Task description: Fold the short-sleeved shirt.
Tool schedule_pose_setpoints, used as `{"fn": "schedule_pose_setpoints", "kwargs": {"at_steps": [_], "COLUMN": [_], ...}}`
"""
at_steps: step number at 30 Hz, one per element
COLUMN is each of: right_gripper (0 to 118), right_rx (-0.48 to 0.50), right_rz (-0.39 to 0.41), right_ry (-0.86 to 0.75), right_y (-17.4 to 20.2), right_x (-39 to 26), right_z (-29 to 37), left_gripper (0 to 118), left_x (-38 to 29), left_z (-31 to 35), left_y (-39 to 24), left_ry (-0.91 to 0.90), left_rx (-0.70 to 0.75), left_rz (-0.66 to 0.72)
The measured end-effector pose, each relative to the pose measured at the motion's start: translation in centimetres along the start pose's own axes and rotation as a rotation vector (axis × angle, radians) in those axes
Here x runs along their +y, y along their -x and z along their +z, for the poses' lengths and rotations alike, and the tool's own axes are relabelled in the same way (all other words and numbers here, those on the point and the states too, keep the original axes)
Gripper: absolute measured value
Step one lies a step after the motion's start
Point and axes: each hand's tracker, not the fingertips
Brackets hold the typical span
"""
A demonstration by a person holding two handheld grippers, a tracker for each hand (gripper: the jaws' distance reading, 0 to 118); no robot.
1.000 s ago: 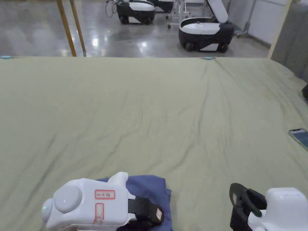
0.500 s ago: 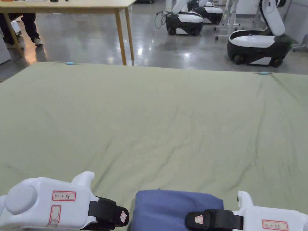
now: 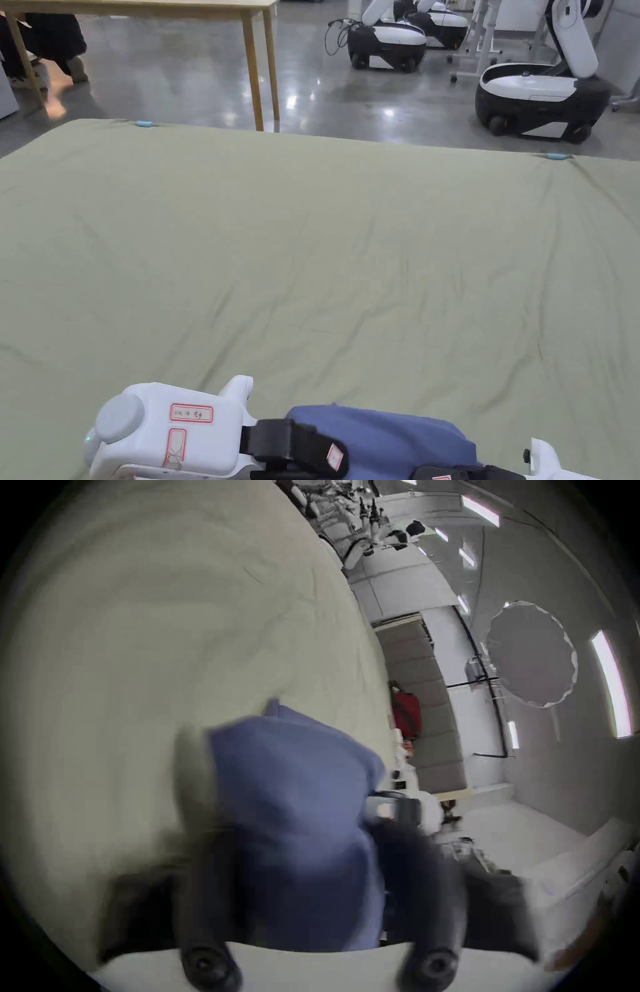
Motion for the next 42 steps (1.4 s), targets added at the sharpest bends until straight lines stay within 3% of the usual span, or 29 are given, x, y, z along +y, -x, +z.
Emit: {"fn": "schedule_pose_setpoints", "kwargs": {"at_steps": [1, 5, 7, 10, 17, 23, 30, 31, 33, 34, 40, 42], "right_gripper": [1, 1, 1, 1, 1, 1, 1, 1, 1, 1, 1, 1], "right_rx": [-0.035, -0.103, -0.137, -0.116, -0.172, -0.178, -0.218, -0.221, -0.219, -0.209, -0.216, -0.258], "right_rz": [0.023, 0.073, 0.116, 0.136, 0.261, 0.278, 0.280, 0.290, 0.295, 0.296, 0.340, 0.405], "right_ry": [-0.011, -0.054, -0.076, -0.104, -0.200, -0.239, -0.223, -0.220, -0.220, -0.223, -0.224, -0.236], "right_y": [0.5, 2.4, 3.7, 5.2, 9.2, 10.5, 10.4, 10.5, 10.6, 10.2, 11.0, 11.2], "right_x": [0.1, -0.4, -0.6, -1.5, -3.1, -3.4, -3.1, -3.2, -3.2, -2.9, -2.5, -1.7], "right_z": [0.3, 1.6, 2.5, 3.4, 4.2, 3.7, 3.2, 3.2, 3.4, 4.0, 4.6, 5.5], "left_gripper": [27, 27, 27, 27, 27, 27, 29, 45, 104, 118, 116, 108], "left_x": [-0.1, 0.3, 1.0, 2.0, 5.0, 8.0, 9.3, 9.3, 9.5, 9.2, 7.9, 7.3], "left_z": [0.0, 2.0, 4.3, 9.5, 24.2, 32.7, 34.1, 33.9, 33.9, 34.0, 35.0, 32.9], "left_y": [-0.1, 0.3, 0.3, 2.1, 8.5, 12.9, 13.1, 12.8, 12.1, 11.7, 7.4, 4.2], "left_ry": [-0.009, 0.009, 0.015, -0.004, -0.089, -0.131, -0.140, -0.128, -0.126, -0.126, -0.237, -0.281], "left_rx": [0.058, -0.009, 0.089, 0.121, 0.274, 0.340, 0.396, 0.399, 0.437, 0.467, 0.527, 0.516], "left_rz": [-0.043, -0.010, -0.059, -0.043, -0.020, 0.023, 0.065, 0.044, 0.021, 0.015, -0.056, -0.139]}}
